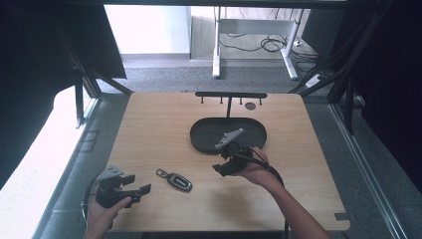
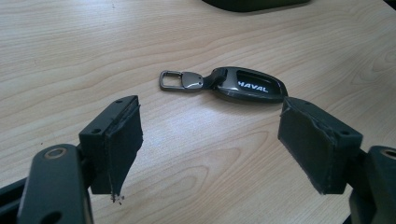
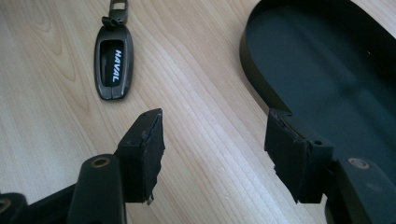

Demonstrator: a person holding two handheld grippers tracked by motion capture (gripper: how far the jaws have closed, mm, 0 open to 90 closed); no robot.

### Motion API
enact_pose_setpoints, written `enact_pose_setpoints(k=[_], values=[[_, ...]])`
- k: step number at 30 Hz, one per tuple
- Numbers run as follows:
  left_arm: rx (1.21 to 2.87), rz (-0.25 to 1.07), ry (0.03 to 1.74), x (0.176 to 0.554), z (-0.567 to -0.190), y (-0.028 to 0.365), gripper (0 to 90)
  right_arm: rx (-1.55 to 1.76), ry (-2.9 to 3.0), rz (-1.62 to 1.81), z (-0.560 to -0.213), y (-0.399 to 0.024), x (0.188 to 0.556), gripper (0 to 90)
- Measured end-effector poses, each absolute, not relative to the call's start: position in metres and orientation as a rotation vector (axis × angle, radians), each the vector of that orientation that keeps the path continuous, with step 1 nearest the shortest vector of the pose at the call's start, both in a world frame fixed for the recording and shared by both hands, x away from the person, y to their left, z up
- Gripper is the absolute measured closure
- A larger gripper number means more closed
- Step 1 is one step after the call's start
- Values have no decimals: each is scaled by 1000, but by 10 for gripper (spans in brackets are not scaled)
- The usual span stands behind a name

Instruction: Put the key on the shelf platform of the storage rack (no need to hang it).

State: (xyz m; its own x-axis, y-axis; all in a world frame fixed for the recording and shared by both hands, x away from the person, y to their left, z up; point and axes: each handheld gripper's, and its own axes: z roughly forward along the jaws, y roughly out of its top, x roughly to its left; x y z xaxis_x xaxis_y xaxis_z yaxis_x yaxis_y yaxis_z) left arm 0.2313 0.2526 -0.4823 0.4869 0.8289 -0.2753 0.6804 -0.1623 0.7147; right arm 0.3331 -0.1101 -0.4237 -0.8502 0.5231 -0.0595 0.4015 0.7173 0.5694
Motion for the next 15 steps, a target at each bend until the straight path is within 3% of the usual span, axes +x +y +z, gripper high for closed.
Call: enact_pose_setpoints(k=[15], values=[[1902,221,1243,230,-481,253,220,650,2782,770,-427,-68,336,374]])
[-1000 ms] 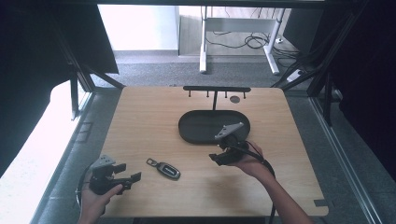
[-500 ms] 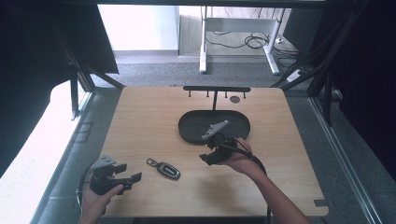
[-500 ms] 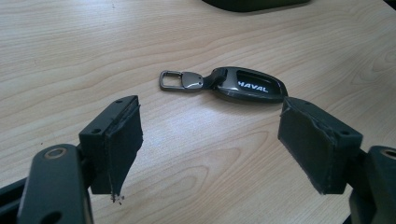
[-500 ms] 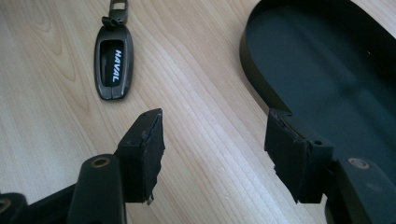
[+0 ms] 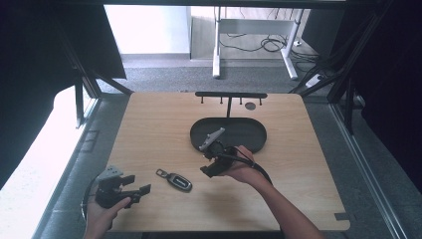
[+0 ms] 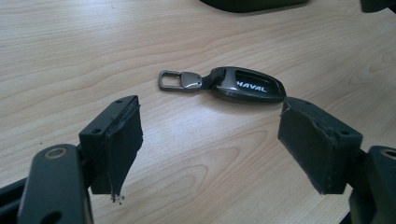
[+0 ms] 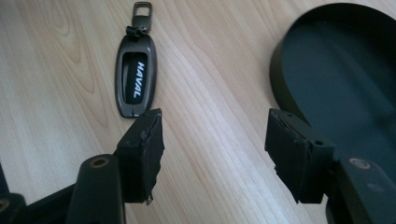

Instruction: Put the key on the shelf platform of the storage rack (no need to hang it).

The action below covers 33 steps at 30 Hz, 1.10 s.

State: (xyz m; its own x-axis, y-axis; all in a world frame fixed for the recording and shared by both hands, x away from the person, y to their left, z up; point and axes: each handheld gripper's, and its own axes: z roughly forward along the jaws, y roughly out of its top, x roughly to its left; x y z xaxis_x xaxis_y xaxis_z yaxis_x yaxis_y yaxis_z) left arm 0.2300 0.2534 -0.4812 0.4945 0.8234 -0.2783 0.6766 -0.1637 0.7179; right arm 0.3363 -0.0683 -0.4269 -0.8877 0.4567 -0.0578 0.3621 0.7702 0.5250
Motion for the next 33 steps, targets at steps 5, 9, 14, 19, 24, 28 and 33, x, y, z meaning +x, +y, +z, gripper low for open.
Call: enact_pose_setpoints(k=[5,9,14,19,24,28,33], values=[[1890,232,1251,230,-480,258,220,611,2805,758,-430,-51,336,366],[1886,232,1248,229,-479,259,220,588,2822,745,-435,-39,337,364],[1885,229,1249,229,-479,261,219,573,2847,715,-442,-26,336,361],[1880,232,1252,229,-478,262,219,558,2864,701,-449,-17,336,359],[1882,231,1250,229,-478,262,220,544,2878,689,-455,-10,334,355],[1879,231,1253,229,-478,263,220,535,2890,678,-459,-6,334,355],[1879,237,1256,229,-478,262,220,509,2882,723,-461,2,330,366]])
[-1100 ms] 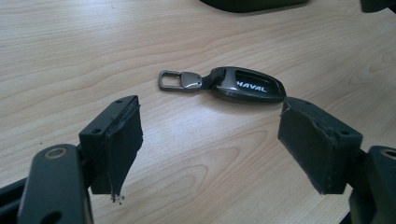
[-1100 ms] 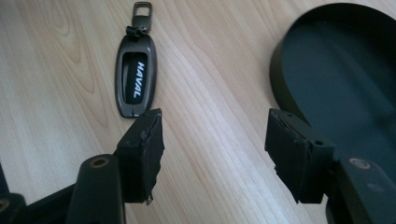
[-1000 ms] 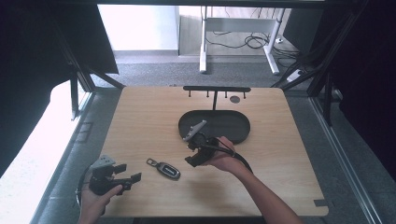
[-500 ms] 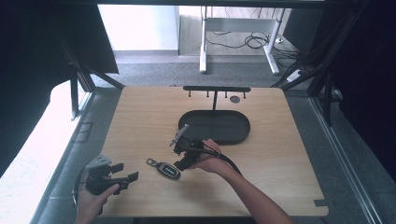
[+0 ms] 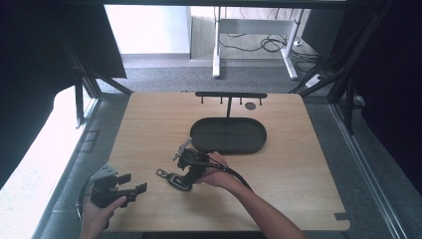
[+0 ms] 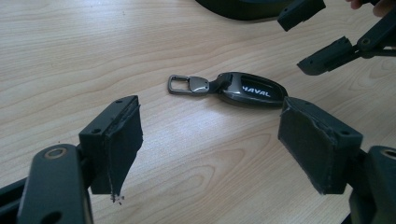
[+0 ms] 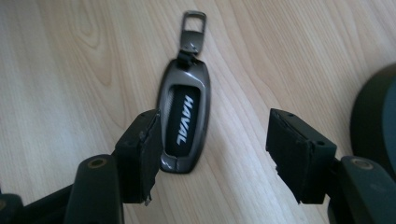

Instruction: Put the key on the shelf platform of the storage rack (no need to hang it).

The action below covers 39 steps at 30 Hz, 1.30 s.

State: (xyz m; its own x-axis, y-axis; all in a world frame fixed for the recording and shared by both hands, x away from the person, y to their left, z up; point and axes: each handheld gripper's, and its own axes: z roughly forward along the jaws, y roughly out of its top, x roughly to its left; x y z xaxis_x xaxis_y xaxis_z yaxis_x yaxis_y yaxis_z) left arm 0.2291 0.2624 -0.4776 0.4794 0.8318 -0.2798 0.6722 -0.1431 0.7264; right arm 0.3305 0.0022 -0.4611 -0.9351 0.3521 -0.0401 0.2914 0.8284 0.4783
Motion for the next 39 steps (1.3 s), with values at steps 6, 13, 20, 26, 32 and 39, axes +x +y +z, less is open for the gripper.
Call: enact_pose_setpoints(k=[6,13,20,26,32,39], values=[[1884,232,1251,229,-478,261,219,494,2905,714,-467,12,327,364],[1879,234,1259,229,-478,263,219,492,2928,692,-476,22,327,364],[1882,232,1255,229,-479,262,219,503,2949,642,-487,31,330,365],[1883,232,1255,229,-479,262,219,516,2964,601,-497,36,334,371],[1881,232,1257,229,-479,263,219,537,2970,567,-507,42,336,378],[1881,234,1257,229,-478,264,219,548,2978,553,-511,45,339,416]])
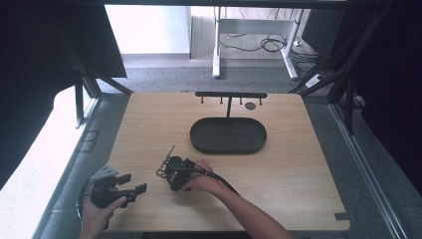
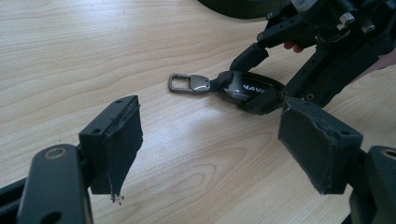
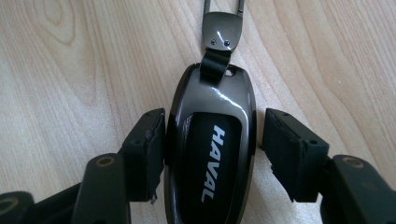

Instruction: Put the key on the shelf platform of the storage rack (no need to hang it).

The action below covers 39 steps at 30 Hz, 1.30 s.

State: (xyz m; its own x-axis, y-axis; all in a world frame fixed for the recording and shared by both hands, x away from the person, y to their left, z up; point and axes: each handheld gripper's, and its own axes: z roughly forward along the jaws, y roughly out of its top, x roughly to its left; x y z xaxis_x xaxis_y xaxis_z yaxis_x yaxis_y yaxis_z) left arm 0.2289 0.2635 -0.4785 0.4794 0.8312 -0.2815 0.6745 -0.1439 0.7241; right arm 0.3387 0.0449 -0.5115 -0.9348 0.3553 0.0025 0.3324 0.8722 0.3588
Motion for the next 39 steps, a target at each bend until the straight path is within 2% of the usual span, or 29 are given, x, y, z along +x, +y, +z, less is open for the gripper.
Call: enact_pose_setpoints(k=[2,4,20,39], values=[[1881,234,1257,229,-478,263,219,553,2978,553,-511,45,339,430],[1882,233,1257,229,-479,263,219,558,2979,548,-510,45,339,480],[1873,240,1262,229,-479,265,219,559,2992,585,-505,42,341,491],[1874,242,1262,229,-477,265,219,520,2949,710,-458,29,338,493]])
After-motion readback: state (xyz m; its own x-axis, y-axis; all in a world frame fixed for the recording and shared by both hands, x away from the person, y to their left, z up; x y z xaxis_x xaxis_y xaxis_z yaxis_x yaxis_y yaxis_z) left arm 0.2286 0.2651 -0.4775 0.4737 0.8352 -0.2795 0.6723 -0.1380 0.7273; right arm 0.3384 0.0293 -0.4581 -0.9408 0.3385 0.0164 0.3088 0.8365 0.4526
